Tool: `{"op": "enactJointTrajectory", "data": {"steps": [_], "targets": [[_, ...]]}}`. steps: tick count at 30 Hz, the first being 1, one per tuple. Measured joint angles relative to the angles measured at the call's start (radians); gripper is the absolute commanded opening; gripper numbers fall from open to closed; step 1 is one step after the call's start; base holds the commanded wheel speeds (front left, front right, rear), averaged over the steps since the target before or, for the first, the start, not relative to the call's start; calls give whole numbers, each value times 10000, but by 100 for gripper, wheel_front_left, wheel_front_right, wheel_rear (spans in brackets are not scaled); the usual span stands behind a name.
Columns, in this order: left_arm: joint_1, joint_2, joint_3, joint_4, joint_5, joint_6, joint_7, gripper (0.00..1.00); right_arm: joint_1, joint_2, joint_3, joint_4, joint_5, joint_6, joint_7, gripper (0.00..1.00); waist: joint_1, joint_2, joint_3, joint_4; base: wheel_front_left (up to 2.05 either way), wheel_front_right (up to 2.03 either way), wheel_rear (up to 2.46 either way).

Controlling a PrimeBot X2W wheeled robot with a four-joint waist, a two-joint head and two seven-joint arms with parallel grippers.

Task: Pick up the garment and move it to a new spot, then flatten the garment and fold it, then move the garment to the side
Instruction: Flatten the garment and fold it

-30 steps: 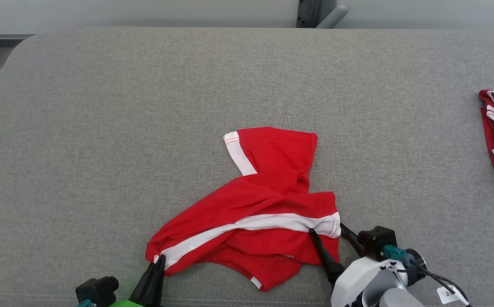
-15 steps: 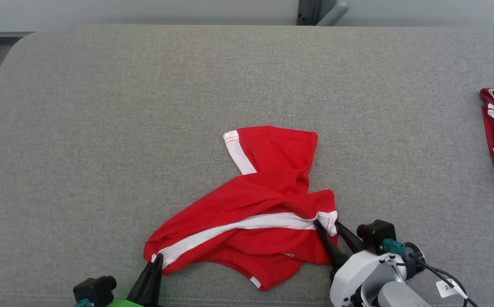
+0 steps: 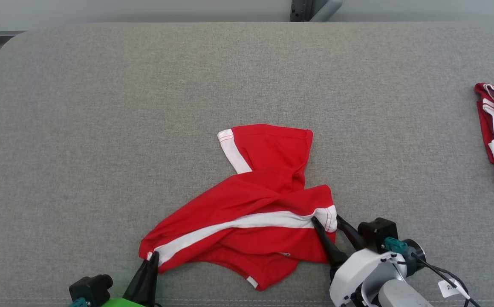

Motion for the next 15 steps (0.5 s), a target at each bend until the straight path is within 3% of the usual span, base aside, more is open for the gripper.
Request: {"op": "enactJointTrajectory", "data": {"steps": [5, 15], "targets": [[0, -8, 27, -2, 44, 0, 0, 0, 14, -8, 21, -88, 4, 0, 2, 50, 0, 0, 55, -16, 0, 0, 0], [-3, -40, 109, 35, 65, -2, 0, 0, 70, -81, 59, -355, 199, 0, 15, 47, 0, 0, 124, -89, 0, 0, 0]]}}
